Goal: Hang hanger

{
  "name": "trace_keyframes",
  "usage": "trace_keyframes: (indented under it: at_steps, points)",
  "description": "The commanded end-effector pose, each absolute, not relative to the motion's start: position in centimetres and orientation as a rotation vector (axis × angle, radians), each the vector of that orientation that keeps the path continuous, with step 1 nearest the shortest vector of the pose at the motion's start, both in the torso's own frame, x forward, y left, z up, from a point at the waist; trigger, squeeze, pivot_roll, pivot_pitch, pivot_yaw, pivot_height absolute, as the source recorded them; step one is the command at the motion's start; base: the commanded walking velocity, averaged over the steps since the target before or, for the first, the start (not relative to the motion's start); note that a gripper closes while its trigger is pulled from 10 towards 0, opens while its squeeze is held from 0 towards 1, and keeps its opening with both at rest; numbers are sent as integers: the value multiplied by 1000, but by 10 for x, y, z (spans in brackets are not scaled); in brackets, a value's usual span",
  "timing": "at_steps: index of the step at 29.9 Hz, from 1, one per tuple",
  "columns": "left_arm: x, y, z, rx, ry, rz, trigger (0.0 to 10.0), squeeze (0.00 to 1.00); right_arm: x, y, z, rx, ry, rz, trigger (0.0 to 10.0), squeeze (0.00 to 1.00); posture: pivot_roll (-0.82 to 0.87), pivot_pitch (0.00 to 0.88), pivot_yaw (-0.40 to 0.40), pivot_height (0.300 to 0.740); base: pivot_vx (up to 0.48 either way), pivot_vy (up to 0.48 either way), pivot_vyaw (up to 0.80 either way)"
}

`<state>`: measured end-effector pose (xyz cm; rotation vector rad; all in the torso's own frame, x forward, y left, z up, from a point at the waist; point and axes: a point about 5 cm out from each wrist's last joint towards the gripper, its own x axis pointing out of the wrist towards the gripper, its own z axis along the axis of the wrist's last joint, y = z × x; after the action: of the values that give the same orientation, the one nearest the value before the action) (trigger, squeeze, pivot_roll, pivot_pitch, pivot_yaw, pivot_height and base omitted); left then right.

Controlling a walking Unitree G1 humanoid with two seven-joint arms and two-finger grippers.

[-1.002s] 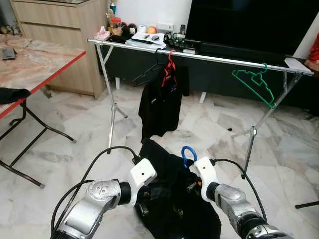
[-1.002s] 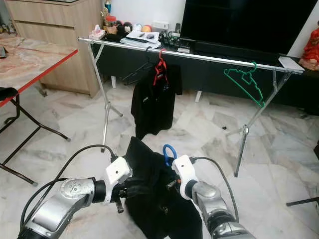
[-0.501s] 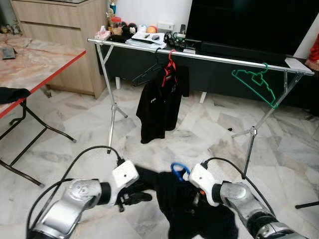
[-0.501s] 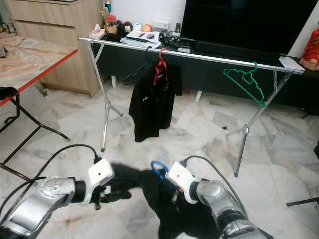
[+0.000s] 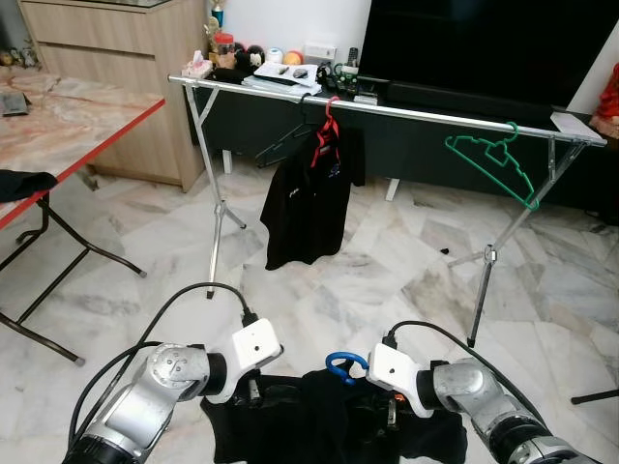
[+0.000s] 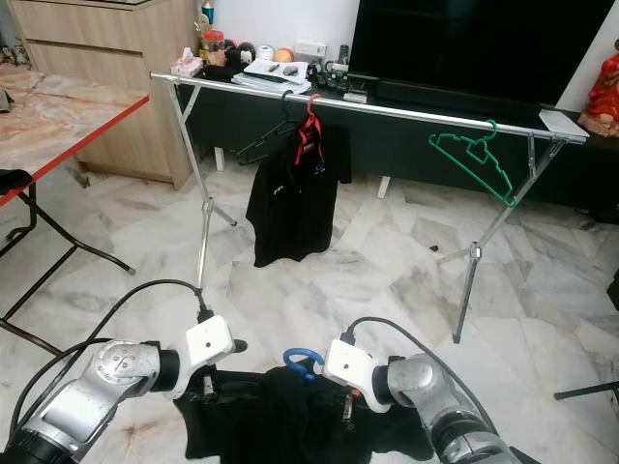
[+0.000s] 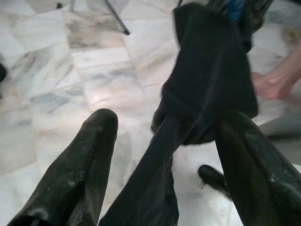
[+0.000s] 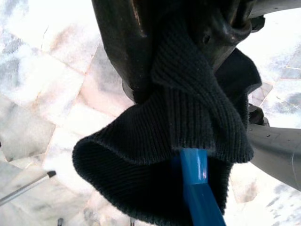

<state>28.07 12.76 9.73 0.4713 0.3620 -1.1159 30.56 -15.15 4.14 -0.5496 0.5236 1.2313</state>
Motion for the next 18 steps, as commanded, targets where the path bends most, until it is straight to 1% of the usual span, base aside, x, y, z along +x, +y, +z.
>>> trace_keyframes:
  at_steps: [1, 2, 8, 18]
  points:
    - [279, 118, 95, 459, 359, -1182, 10000, 0, 312, -147, 50, -562, 468, 1228, 0, 0, 107, 54, -118, 740, 0, 0, 0]
    - [277, 113, 93, 459, 362, -1210, 10000, 0, 312, -147, 50, -554, 464, 1222, 0, 0, 107, 54, -118, 740, 0, 0, 0]
    - [277, 100, 88, 467, 354, -1237, 10000, 0, 311, -142, 50, -540, 438, 1228, 0, 0, 105, 50, -120, 740, 0, 0, 0]
    - [283, 98, 86, 455, 356, -1258, 10000, 0, 311, -133, 52, -524, 410, 1275, 0, 0, 108, 44, -117, 740, 0, 0, 0]
